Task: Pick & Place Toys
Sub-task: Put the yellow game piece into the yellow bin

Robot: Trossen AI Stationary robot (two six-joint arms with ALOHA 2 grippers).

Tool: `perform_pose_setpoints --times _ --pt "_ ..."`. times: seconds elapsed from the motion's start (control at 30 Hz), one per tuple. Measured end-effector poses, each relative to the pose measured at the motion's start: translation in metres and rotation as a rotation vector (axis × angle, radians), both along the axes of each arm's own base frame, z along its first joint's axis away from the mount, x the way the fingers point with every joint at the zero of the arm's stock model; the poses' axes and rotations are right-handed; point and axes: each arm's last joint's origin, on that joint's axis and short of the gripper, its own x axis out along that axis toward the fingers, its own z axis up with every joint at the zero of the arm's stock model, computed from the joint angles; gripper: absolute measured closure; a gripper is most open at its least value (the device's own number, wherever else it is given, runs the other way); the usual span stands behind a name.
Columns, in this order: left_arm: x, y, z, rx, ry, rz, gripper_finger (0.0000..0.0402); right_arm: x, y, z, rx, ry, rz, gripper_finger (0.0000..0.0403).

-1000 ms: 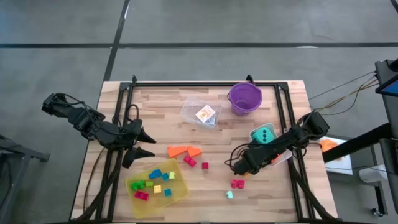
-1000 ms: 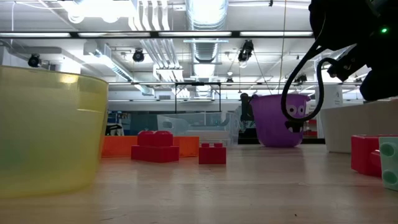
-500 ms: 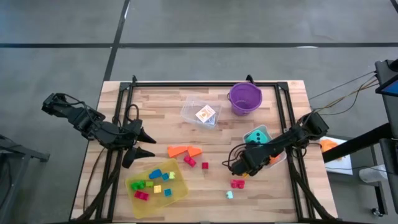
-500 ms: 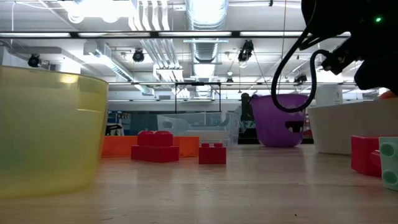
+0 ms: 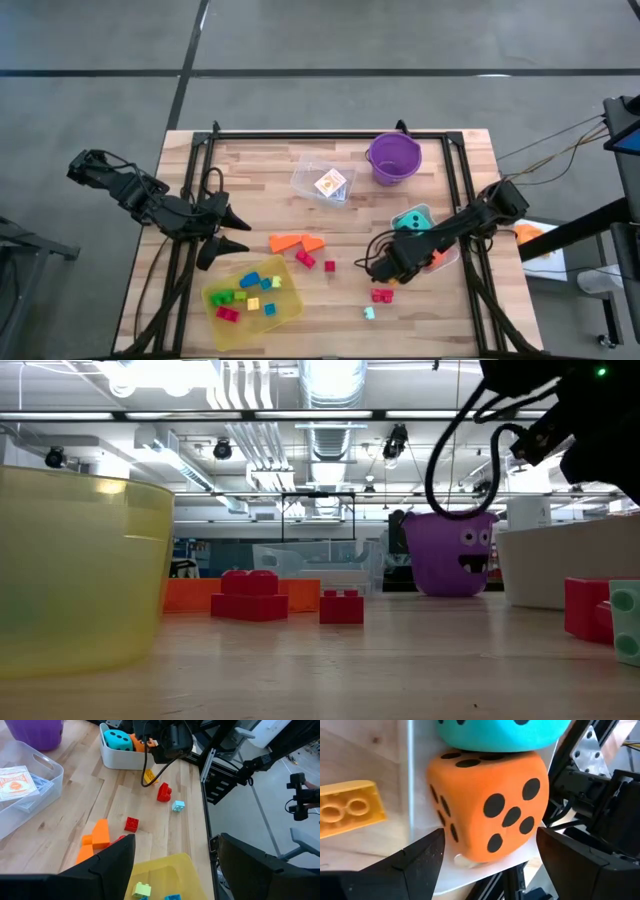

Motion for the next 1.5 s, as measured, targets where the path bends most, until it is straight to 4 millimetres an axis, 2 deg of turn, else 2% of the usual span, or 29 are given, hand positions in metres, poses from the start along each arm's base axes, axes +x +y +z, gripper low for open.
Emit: perform_pose_setpoints --times 0.3,0.53,0.67,0.77,0.87,1.13,1.3,1.5 --pt "0.000 0.000 0.000 0.000 0.000 0.001 0.0127 0.006 0.006 0.017 0.013 -0.084 0.046 0.0094" --pt "0.000 0.000 0.000 0.000 0.000 0.000 0.0127 -0.008 0.012 0.042 0.039 -0.176 0.071 0.0094" --pt "0.000 0.000 0.000 0.000 0.001 0.000 0.0127 -0.019 0.019 0.054 0.119 -0.202 0.223 0.0094" --pt "0.000 0.000 0.000 -0.001 0.000 0.001 0.0127 -0.018 0.028 0.058 0.215 -0.223 0.423 0.0094" --pt "0.000 0.000 0.000 -0.002 0.000 0.001 0.0127 -0.011 0.033 0.057 0.271 -0.265 0.553 0.0094" --pt "0.000 0.000 0.000 -0.001 0.000 0.001 0.0127 0.017 0.046 0.051 0.243 -0.366 0.877 0.0094" --pt "0.001 0.001 0.001 0.053 -0.021 0.023 0.0127 0.024 0.050 0.035 0.270 -0.315 1.025 0.0094" --pt "0.003 0.002 0.004 0.077 -0.069 0.083 0.0127 0.022 0.048 0.020 0.306 -0.224 1.143 0.0094"
